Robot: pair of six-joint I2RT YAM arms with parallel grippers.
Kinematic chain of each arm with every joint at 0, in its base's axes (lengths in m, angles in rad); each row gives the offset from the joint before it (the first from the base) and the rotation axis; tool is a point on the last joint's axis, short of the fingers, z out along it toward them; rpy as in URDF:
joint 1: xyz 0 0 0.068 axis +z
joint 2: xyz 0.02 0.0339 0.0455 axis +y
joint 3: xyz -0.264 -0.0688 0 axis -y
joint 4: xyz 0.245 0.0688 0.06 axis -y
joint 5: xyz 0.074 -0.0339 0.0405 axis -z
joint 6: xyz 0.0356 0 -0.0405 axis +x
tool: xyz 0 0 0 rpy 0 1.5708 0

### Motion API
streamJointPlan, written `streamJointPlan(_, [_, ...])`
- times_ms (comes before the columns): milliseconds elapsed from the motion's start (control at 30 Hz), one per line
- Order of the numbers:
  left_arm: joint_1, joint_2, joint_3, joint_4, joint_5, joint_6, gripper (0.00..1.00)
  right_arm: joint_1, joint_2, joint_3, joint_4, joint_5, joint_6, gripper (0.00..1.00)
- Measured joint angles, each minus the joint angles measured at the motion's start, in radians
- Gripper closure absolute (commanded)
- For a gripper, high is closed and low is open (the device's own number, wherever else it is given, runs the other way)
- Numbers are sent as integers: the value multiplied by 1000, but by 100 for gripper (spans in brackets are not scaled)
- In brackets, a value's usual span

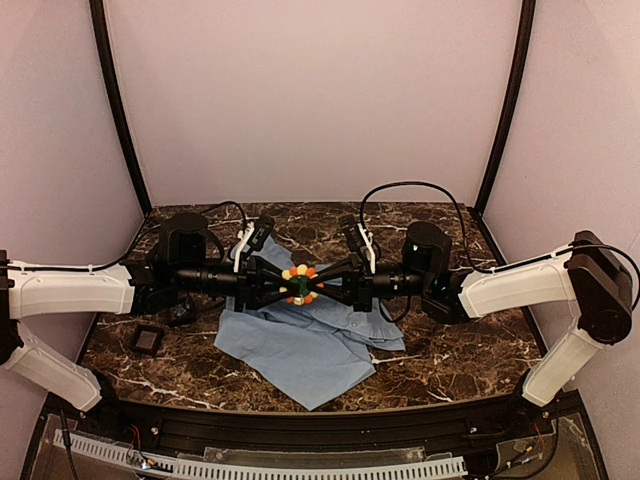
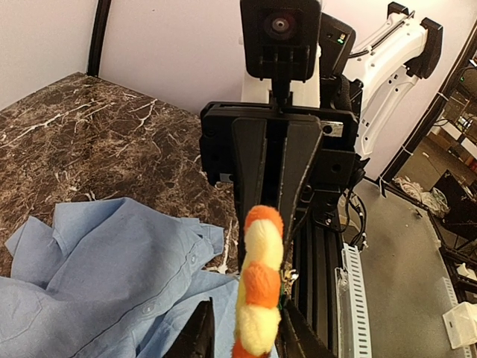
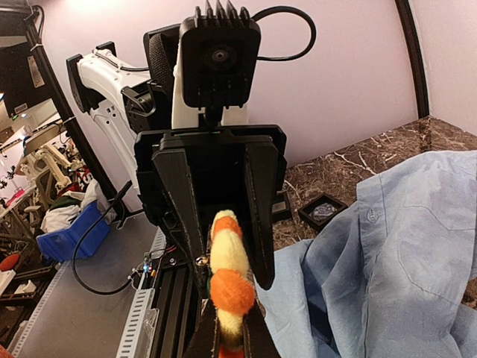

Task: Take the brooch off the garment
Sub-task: Pass from the right arm to the left, then close the brooch securely.

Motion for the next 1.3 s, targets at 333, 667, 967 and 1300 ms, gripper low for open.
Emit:
streamJointPlan(333, [0,1,0,-6,20,4,98,0,0,0,-19,7,-6,100])
streamJointPlan(667, [0,6,0,0,27,-26,99,3,-50,-47,-51,82,-107,44])
streamJointPlan(967, [0,-47,0,-13,16,-38,99,83,-86,-146,-44,277,-303,17])
streamJointPlan(1300, [-13,-45,8,-42,32,-51,99,126,-27,-146,-28,488,-401,15])
